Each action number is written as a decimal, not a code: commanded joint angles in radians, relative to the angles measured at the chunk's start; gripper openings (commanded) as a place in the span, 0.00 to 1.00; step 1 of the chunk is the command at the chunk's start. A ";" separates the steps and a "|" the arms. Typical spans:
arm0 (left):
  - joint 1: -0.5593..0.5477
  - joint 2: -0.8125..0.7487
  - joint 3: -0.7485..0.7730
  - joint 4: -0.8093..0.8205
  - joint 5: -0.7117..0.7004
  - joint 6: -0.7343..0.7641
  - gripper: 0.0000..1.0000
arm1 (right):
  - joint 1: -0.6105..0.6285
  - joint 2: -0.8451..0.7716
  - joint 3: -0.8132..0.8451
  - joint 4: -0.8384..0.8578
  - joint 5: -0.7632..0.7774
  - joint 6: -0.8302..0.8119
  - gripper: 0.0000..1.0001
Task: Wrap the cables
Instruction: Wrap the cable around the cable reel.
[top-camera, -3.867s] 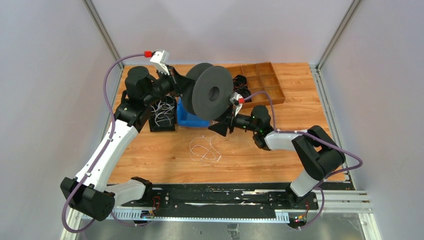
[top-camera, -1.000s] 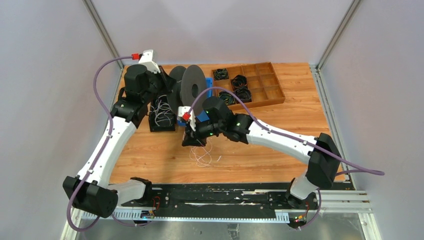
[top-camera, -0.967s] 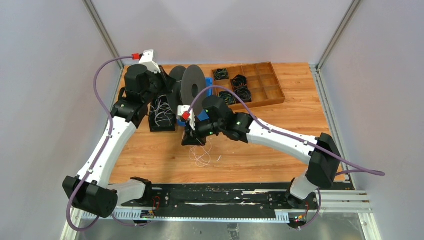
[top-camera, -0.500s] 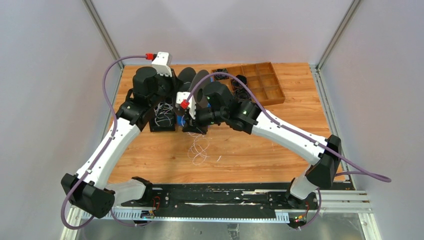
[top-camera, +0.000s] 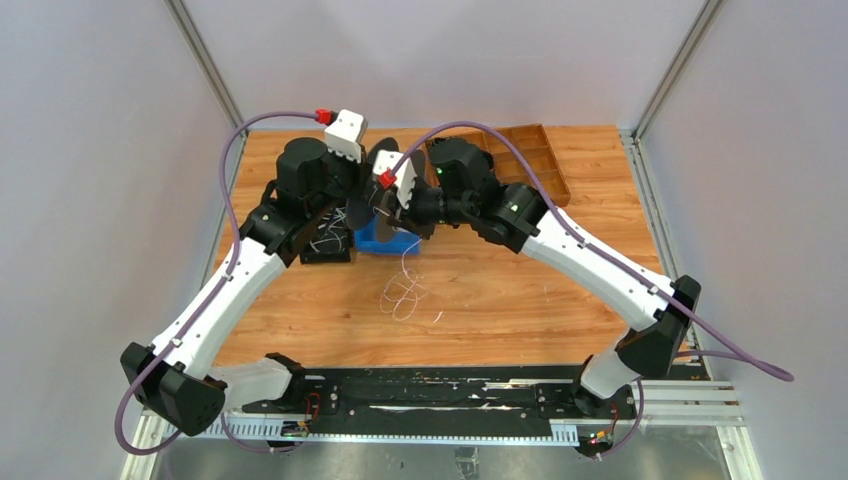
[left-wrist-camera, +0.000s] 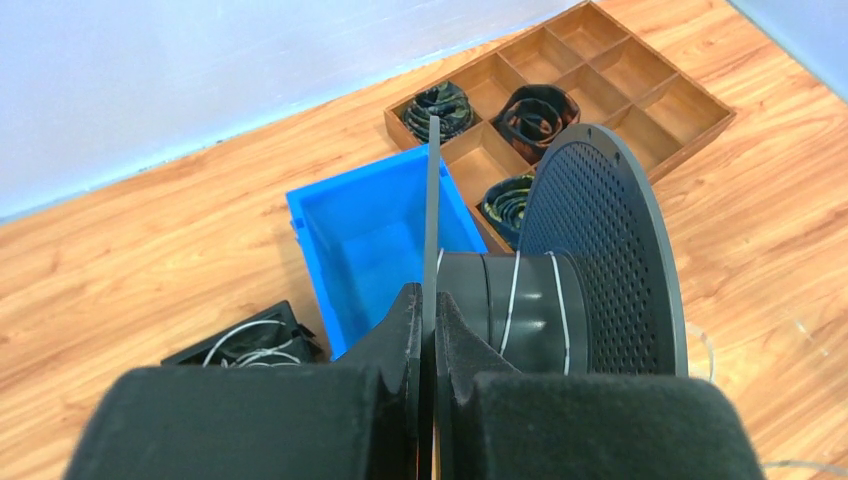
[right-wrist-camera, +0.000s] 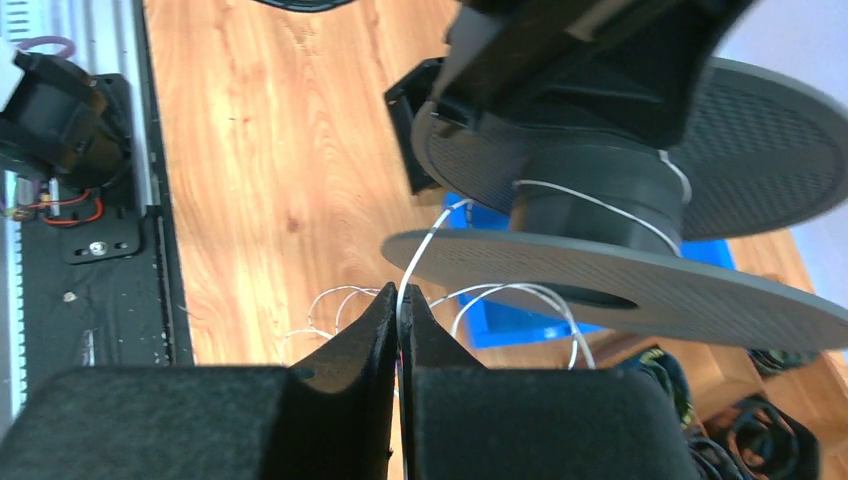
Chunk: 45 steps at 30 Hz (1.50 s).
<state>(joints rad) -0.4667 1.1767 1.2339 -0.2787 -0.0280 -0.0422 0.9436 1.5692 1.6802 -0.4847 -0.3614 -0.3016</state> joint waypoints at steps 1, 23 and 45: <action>-0.031 -0.034 0.030 0.075 -0.032 0.093 0.00 | -0.021 -0.051 0.049 -0.038 0.094 -0.043 0.03; -0.098 -0.065 0.006 -0.004 0.082 0.418 0.00 | -0.084 -0.127 0.053 -0.026 0.351 -0.232 0.01; -0.098 -0.095 0.027 -0.128 0.294 0.471 0.00 | -0.188 -0.177 -0.110 0.070 0.352 -0.316 0.01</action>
<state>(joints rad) -0.5602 1.1191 1.2304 -0.4259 0.2180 0.4454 0.8009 1.4273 1.6215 -0.4538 -0.0212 -0.5922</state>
